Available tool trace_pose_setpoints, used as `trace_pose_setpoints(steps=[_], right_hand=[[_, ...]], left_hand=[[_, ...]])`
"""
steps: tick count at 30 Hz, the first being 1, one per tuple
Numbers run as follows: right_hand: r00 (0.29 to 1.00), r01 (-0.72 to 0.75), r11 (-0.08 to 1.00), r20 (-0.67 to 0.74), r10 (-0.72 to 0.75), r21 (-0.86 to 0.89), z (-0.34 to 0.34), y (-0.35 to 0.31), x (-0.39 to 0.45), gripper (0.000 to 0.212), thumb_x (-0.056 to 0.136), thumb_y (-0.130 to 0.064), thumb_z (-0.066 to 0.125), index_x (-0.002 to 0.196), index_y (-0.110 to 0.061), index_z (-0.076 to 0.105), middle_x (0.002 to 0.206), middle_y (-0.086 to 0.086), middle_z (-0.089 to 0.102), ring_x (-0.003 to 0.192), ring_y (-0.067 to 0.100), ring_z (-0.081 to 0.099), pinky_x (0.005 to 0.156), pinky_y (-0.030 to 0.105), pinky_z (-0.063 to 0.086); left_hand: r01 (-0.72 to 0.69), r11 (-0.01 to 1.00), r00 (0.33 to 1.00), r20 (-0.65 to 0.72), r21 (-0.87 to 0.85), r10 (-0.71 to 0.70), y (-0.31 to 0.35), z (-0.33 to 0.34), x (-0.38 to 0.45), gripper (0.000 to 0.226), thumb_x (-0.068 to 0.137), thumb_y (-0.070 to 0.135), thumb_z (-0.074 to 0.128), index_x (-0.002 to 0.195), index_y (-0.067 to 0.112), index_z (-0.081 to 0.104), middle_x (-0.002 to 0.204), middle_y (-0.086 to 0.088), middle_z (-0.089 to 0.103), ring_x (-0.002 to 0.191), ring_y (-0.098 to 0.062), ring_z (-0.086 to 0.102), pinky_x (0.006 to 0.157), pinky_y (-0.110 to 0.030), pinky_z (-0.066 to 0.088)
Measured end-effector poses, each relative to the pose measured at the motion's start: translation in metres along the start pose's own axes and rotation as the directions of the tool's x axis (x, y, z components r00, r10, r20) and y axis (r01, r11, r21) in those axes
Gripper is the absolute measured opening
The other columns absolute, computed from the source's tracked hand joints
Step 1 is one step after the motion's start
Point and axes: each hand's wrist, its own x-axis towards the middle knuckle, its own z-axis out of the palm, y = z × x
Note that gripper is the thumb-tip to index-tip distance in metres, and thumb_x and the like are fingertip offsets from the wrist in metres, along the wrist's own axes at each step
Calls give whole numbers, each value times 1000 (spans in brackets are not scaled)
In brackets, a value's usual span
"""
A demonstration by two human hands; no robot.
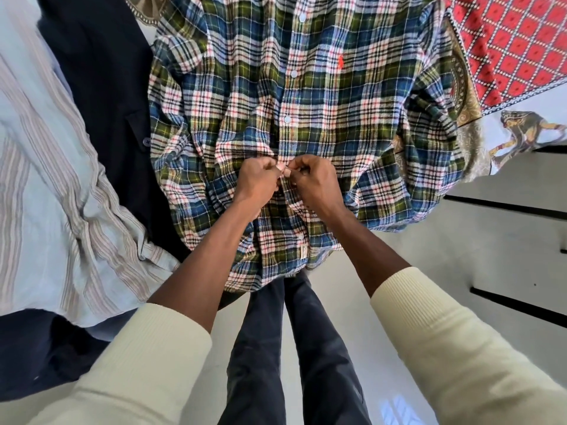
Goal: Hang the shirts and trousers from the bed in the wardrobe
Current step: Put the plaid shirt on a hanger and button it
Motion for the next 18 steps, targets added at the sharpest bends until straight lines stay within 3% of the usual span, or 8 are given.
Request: trace_pose_setpoints(steps=[3, 6, 8, 10, 12, 14, 16, 18], right_hand=[[979, 174, 970, 133, -153, -168, -10, 5, 5, 12, 95, 1, 56, 91, -7, 65, 86, 3, 64, 58, -1, 55, 47, 13, 43], [850, 519, 763, 324, -415, -385, -20, 3, 16, 16, 96, 3, 51, 98, -4, 65, 97, 3, 62, 75, 12, 57, 63, 13, 47], [800, 599, 652, 371, -472, -465, -28, 2, 30, 16, 97, 1, 52, 103, -4, 66, 99, 3, 60, 77, 10, 53, 63, 8, 42], [872, 487, 712, 234, -430, -507, -38, 2, 39, 15, 98, -1, 51, 103, -3, 64, 99, 8, 59, 77, 12, 51, 65, 11, 43], [941, 291, 848, -26, -337, -443, -44, 4, 37, 16, 99, -1, 46, 101, -1, 62, 98, 8, 57, 81, 15, 50, 72, 19, 46], [918, 222, 902, -233, -322, -370, -37, 2, 18, 15, 99, -2, 46, 98, -1, 61, 93, 4, 57, 80, 14, 50, 71, 23, 48], [906, 252, 907, -248, -343, -337, -18, 1, -11, 11, 98, -12, 53, 93, -6, 60, 88, 2, 57, 74, 13, 49, 64, 18, 44], [929, 272, 881, -134, -346, -387, 6, 5, -43, 17, 95, -26, 63, 96, -9, 57, 90, 0, 55, 72, 10, 46, 60, 13, 35]], left_hand=[[-111, 966, 982, 176, 234, 71, -2, -15, 8, 23, 99, 22, 55, 97, 0, 62, 81, -12, 56, 68, -20, 47, 63, -36, 41], [-255, 863, 918, 388, 437, 75, 16, -33, 22, 19, 100, 24, 54, 90, 8, 58, 82, -5, 55, 71, -18, 51, 62, -32, 46], [-374, 758, 898, 412, 534, 153, 28, -41, 33, 15, 99, 19, 55, 86, 11, 58, 85, -4, 56, 74, -17, 52, 60, -27, 43], [-458, 686, 889, 316, 566, 332, 29, -40, 40, 10, 98, 13, 56, 98, 7, 64, 94, -8, 63, 75, -16, 56, 61, -23, 45], [-473, 692, 865, 139, 546, 482, 21, -32, 37, 17, 96, 14, 60, 111, 7, 65, 103, -10, 68, 77, -17, 63, 65, -25, 54], [-440, 736, 841, -53, 515, 539, 5, -21, 26, 18, 96, 15, 61, 113, 8, 63, 99, -6, 68, 71, -13, 63, 58, -20, 54], [-413, 797, 819, -202, 441, 536, -14, -9, 8, 12, 97, 13, 58, 107, 6, 62, 88, -4, 65, 59, -8, 55, 47, -14, 45], [-361, 882, 835, -317, 303, 450, -33, 1, -14, 9, 99, 13, 54, 103, 6, 59, 78, -1, 61, 53, -5, 50, 42, -13, 39]])
